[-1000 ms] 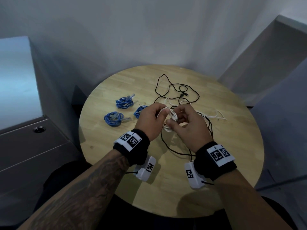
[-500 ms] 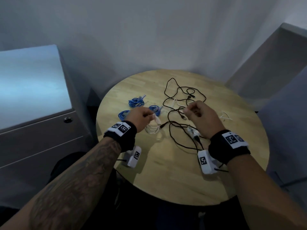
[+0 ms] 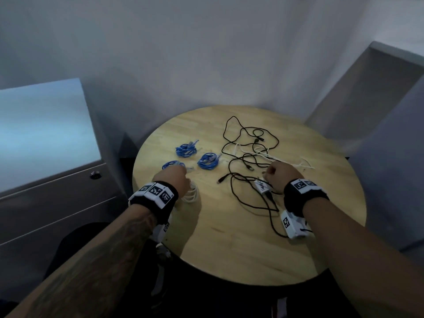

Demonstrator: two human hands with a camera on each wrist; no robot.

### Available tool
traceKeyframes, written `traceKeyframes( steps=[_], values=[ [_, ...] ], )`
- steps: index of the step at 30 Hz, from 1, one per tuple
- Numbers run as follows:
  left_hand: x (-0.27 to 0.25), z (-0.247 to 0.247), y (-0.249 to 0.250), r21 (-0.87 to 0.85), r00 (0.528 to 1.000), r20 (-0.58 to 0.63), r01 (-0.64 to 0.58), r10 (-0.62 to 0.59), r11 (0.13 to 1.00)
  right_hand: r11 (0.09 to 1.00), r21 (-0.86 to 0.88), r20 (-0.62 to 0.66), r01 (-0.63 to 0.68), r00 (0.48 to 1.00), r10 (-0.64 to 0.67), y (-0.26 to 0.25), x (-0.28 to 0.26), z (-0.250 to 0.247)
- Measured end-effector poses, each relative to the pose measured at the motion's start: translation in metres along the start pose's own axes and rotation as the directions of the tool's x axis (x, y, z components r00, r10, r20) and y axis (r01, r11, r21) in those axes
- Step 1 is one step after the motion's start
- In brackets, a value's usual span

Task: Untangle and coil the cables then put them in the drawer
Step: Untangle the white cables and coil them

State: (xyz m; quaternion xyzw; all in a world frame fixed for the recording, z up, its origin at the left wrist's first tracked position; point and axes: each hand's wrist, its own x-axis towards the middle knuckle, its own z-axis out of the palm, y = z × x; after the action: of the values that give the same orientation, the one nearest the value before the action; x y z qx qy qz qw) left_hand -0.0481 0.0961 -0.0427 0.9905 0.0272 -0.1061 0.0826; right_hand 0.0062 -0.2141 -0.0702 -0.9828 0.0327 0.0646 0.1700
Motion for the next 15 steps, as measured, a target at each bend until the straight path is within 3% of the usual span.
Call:
traceKeyframes(
  steps=[4,7,11,15],
  values=[
    [0.009,-0.018,0.033,-0.189,0.976,-0.179,-0.156,0.122,0.969,0.999,-0.033,-0.037,-0.025,0.999,0.024,0.003,0.024,-0.007],
    [0.027,-0.024,0.062,-0.314,0.958,-0.185,-0.270,0.220,0.910,0.995,-0.070,-0.079,-0.066,0.995,0.060,0.008,0.047,-0.009],
    [0.049,-0.019,0.092,-0.396,0.943,-0.155,-0.333,0.294,0.856,0.993,-0.087,0.013,-0.074,0.997,0.075,0.023,0.071,-0.008],
    [0.067,-0.012,0.107,-0.494,0.941,-0.193,-0.338,0.278,0.801,1.000,0.008,-0.119,-0.024,0.993,0.025,0.033,0.081,-0.017]
  ],
)
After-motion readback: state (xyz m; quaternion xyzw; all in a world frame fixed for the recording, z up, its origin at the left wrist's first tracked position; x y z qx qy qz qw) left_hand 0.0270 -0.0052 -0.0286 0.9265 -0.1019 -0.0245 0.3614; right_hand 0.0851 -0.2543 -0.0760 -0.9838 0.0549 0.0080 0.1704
